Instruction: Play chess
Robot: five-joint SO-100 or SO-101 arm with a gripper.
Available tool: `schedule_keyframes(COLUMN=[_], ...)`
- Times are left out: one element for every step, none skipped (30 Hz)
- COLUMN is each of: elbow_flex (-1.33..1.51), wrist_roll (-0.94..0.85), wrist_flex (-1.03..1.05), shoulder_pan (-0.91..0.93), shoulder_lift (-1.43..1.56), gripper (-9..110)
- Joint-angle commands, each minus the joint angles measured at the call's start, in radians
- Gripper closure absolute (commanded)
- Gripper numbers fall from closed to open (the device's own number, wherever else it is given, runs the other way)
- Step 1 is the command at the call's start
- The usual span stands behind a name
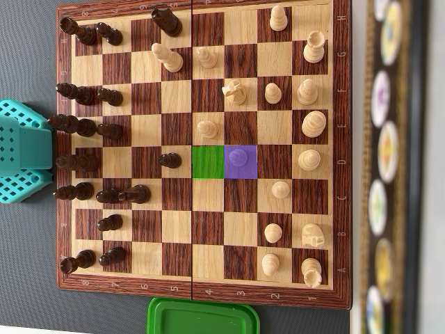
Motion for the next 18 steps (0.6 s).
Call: schedule_keyframes(elbow_flex=[0.020,0.020,0.020,0.020,0.020,0.020,0.020,0.020,0.020,0.020,0.020,0.020,0.020,0.018,0.017,0.012,0.011,0.009], wrist_roll=[0.006,0.006,0.006,0.006,0.006,0.006,0.006,0.006,0.006,0.000,-0.002,-0.003,-0.003,-0.005,-0.005,-0.006,-0.006,-0.006], wrist_flex=[0.000,0.000,0.000,0.000,0.000,0.000,0.000,0.000,0.000,0.000,0.003,0.009,0.011,0.011,0.012,0.014,0.021,0.041], shoulder_pan=[0.002,0.000,-0.003,-0.003,-0.003,-0.003,-0.003,-0.003,0.002,0.002,0.002,0.002,0.003,0.003,0.005,0.005,0.005,0.005], shoulder_lift=[-0.012,-0.012,-0.012,-0.012,-0.012,-0.012,-0.012,-0.012,-0.012,-0.012,-0.012,-0.012,-0.012,-0.012,-0.014,-0.015,-0.017,-0.017], gripper=[87,87,87,87,87,87,87,87,87,87,87,87,87,87,87,87,87,87])
